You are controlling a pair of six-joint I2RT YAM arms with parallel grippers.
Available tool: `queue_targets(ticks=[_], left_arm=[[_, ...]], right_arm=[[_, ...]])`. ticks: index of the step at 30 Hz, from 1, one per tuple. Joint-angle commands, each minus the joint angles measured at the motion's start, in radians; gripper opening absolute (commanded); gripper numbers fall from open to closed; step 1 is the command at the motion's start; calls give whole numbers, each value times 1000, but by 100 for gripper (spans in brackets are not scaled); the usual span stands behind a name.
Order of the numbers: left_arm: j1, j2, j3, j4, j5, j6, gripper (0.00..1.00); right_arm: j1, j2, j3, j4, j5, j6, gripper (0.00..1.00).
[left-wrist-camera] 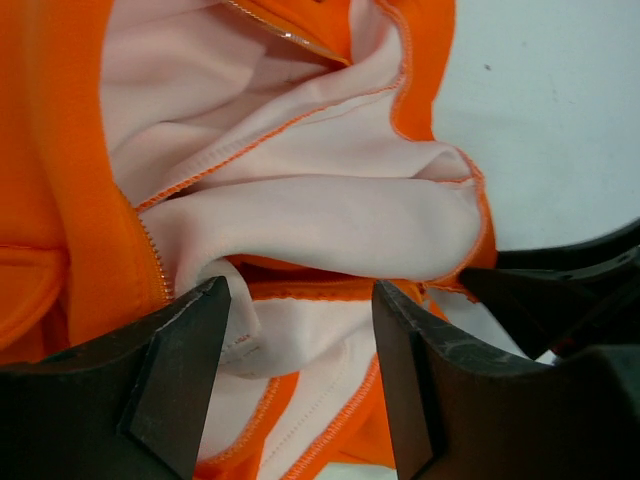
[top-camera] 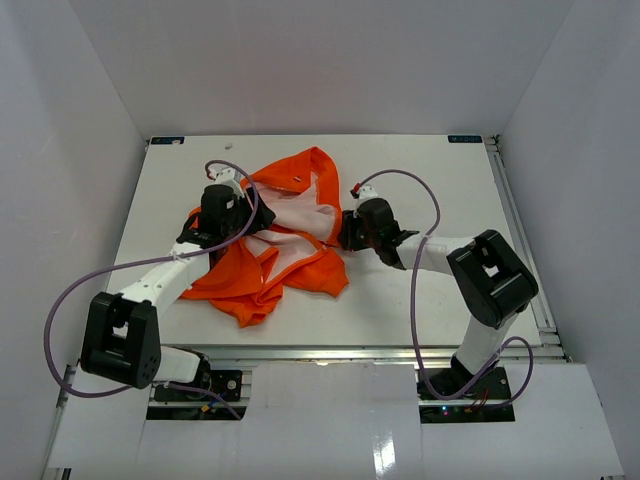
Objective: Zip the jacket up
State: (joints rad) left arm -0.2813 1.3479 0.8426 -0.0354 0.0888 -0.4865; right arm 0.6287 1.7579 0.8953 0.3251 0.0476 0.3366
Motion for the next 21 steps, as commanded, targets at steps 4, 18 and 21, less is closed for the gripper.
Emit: queue_targets(ticks=[4, 18, 21], left_arm=[[2, -16, -36, 28, -208, 26, 59], [1, -232, 61, -66, -187, 23, 70], [-1, -224, 62, -68, -67, 31, 69]], right_arm=[[-17, -19, 166, -29, -38, -111, 8], [-17, -342, 353, -169, -107, -322, 8], [-18, -371, 354, -166, -152, -323, 8]])
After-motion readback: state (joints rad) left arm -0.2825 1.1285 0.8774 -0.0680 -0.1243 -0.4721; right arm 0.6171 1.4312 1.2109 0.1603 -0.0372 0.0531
